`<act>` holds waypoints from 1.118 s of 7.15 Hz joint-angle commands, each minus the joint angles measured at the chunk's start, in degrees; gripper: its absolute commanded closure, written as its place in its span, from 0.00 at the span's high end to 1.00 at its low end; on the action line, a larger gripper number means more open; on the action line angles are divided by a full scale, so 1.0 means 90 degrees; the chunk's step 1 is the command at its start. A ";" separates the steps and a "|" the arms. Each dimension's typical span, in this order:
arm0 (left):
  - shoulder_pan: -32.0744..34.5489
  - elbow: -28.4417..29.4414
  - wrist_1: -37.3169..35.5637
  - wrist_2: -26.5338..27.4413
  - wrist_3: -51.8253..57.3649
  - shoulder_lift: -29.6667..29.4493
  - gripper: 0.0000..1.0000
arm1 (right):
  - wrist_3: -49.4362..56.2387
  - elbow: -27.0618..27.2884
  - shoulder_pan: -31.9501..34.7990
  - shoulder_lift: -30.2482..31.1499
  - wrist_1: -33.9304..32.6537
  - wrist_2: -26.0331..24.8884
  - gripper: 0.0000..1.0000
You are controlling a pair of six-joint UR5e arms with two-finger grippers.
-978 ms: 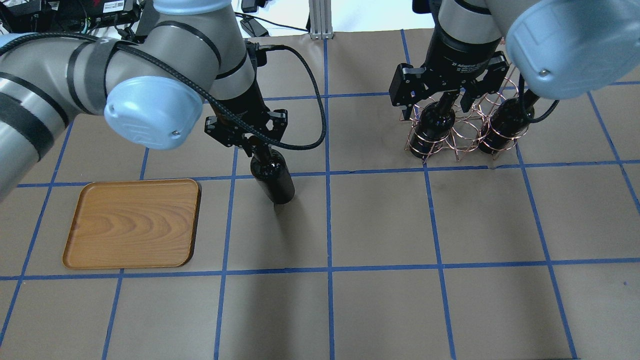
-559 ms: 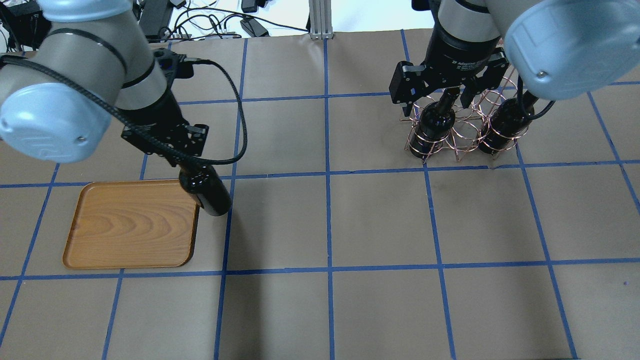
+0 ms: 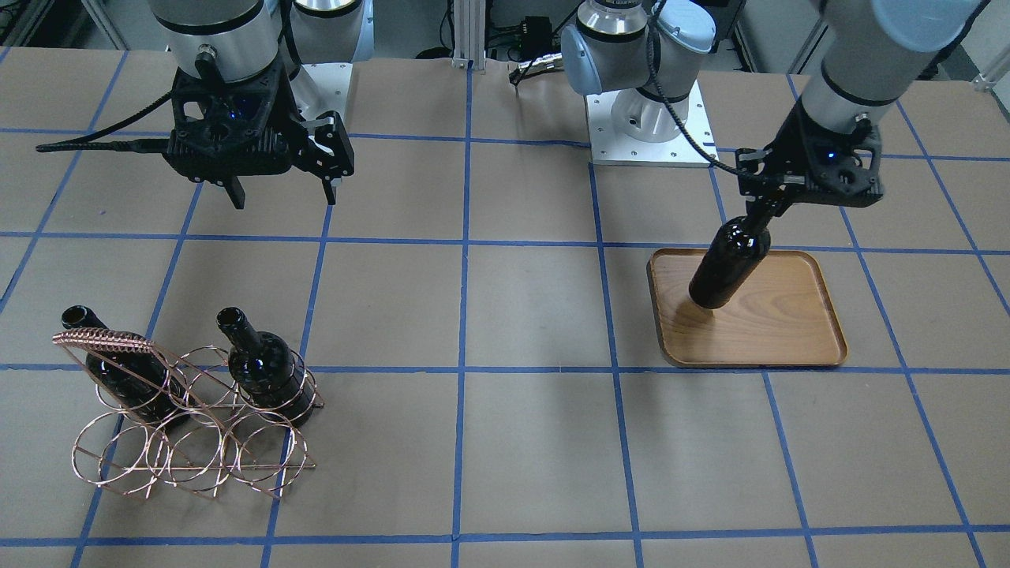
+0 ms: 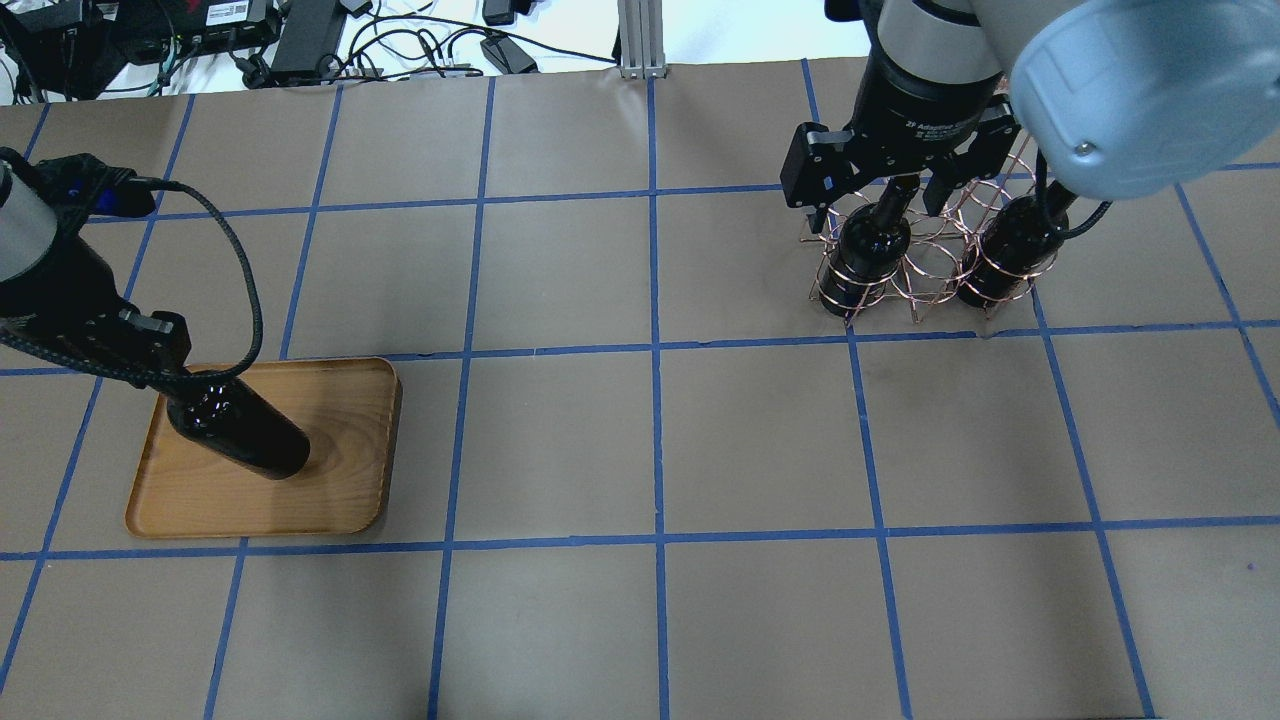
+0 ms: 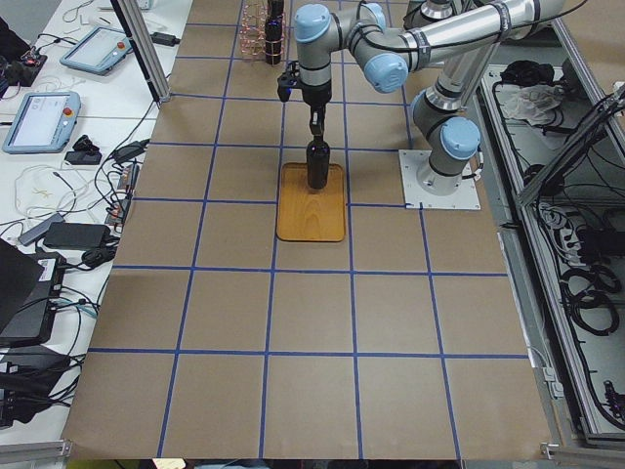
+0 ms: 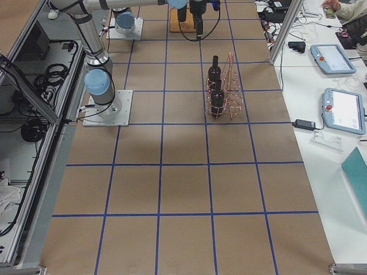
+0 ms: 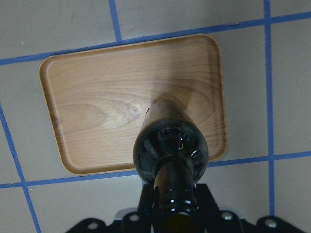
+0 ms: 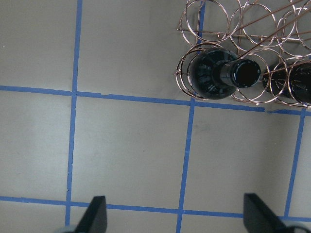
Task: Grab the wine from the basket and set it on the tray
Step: 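Tip the bottle and carry it with the left gripper over the wooden tray, then lay the bottle down on the wooden tray and open the left gripper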
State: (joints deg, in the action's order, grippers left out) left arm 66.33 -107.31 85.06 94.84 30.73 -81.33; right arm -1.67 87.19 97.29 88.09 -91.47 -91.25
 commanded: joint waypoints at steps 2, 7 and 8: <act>-0.0426 -0.0089 -0.0184 0.0009 0.0325 -0.0084 0.00 | 0.0000 0.0010 0.0000 0.0046 -0.0002 -0.0017 1.00; -0.0437 0.0115 -0.0194 0.0028 0.0306 -0.0124 1.00 | 0.0107 0.0019 0.0000 0.0056 -0.0022 -0.0397 1.00; -0.0369 0.0551 0.0203 -0.0001 0.0093 -0.0085 1.00 | 0.0107 0.0010 0.0000 0.0056 -0.0061 -0.0398 1.00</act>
State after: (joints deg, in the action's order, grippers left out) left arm 62.42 -105.64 84.27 94.90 33.06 -82.53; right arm -0.84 87.31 97.30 88.59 -91.77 -94.25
